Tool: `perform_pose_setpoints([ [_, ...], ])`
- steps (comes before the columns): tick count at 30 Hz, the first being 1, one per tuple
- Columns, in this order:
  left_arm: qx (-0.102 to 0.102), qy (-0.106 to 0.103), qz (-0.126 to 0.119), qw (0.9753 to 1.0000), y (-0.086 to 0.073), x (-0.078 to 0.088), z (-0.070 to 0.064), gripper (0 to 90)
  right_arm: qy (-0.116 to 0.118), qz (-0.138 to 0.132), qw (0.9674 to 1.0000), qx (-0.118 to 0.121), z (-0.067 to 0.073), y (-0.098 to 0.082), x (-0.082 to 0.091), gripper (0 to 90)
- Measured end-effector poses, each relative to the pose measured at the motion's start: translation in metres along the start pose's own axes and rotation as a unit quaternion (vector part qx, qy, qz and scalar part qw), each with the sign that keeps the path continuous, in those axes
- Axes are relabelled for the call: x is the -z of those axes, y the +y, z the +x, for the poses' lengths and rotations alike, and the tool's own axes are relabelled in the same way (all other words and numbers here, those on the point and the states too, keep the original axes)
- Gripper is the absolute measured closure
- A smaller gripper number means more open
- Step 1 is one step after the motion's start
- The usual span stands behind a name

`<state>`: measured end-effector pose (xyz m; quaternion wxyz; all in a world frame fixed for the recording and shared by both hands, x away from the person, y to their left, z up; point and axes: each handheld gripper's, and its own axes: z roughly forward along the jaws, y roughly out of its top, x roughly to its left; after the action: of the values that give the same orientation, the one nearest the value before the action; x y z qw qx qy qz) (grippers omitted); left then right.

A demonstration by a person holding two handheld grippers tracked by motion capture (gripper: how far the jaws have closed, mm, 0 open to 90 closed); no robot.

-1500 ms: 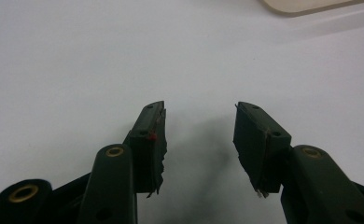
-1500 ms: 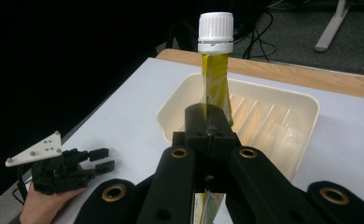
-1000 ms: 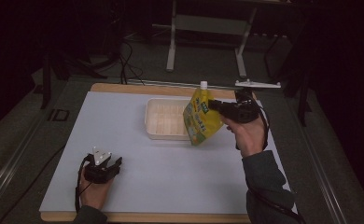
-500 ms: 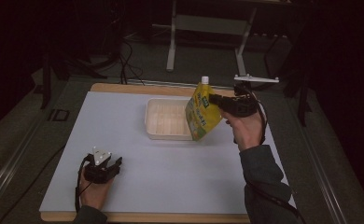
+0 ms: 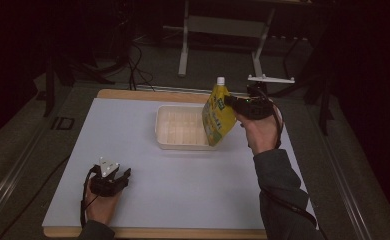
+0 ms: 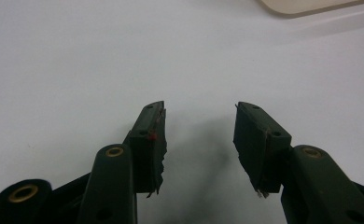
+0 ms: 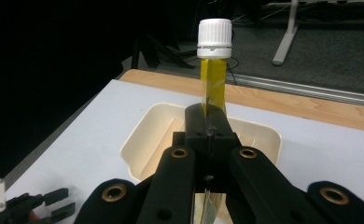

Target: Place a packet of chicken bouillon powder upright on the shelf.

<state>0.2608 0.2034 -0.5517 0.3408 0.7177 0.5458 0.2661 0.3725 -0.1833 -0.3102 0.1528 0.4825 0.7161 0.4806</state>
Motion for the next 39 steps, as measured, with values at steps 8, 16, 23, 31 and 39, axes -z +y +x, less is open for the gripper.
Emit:
perform_pose_setpoints([
  [8,0.000,0.000,0.000,1.0000,0.000,0.000,0.000,53.1,-0.021,0.000,0.9998,0.001,0.000,0.003,-0.008,90.0],
  [16,0.000,0.000,0.000,1.0000,0.000,0.000,0.000,53.1,-0.037,-0.005,0.9993,-0.005,-0.004,0.006,-0.011,90.0],
  [23,-0.003,0.000,-0.002,1.0000,0.000,0.000,0.000,52.8,-0.049,-0.006,0.9988,-0.007,-0.007,0.007,-0.016,90.0],
  [31,-0.004,0.000,-0.001,1.0000,0.000,0.001,0.000,52.8,-0.056,-0.007,0.9983,-0.011,-0.009,0.008,-0.020,90.0],
  [39,0.001,-0.001,-0.005,1.0000,0.000,0.001,0.001,52.1,-0.067,-0.009,0.9975,-0.019,-0.014,0.008,-0.024,90.0],
])
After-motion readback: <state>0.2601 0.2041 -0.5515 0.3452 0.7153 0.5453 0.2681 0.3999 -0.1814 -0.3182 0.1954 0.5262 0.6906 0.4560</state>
